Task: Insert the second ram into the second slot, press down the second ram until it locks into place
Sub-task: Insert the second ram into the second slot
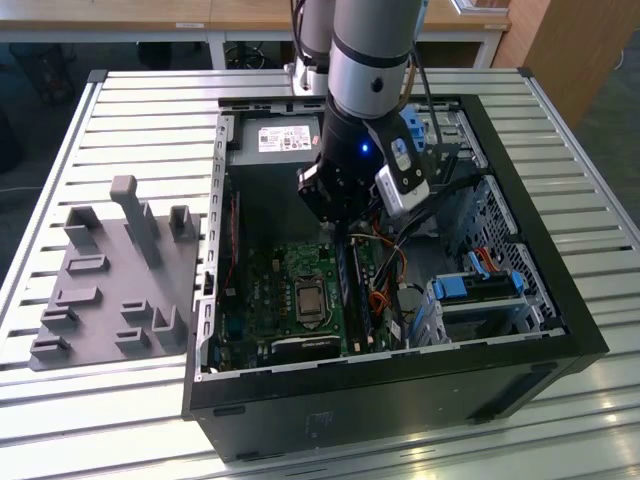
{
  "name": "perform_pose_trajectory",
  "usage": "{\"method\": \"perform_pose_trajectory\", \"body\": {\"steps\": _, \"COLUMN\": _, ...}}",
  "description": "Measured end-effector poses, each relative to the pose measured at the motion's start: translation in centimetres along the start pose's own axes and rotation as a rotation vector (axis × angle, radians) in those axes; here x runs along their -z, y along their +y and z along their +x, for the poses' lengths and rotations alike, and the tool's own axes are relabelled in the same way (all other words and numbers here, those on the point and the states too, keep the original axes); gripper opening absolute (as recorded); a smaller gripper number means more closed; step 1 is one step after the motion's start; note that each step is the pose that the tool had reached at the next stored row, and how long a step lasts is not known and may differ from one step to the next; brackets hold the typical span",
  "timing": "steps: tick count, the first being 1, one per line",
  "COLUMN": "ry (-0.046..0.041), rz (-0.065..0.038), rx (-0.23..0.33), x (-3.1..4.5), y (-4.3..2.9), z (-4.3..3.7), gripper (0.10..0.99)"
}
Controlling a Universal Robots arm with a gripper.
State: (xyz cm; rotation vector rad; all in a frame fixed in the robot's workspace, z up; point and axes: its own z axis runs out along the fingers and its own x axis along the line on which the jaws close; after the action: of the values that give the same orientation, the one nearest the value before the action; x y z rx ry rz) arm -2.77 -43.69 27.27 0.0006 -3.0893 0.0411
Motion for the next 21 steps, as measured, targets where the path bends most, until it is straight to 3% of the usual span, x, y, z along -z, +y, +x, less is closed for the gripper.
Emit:
{"method": "perform_pose_trajectory", "body": {"steps": 10, "ry": 0.0020, "rz": -0.003, "rx": -0.003, "x": -1.02, "y": -0.02, "z": -0.03, "gripper": 0.137}}
{"method": "perform_pose_trajectory", "body": {"steps": 17, "ry": 0.0021, "rz": -0.003, "rx": -0.013, "x": -1.89, "y": -0.65, "z": -0.07, "gripper": 0.137}}
{"method": "perform_pose_trajectory", "body": {"steps": 21, "ry": 0.0022, "rz": -0.003, "rx": -0.015, "x": -2.39, "y": -0.66, "z": -0.70, "gripper": 0.137}}
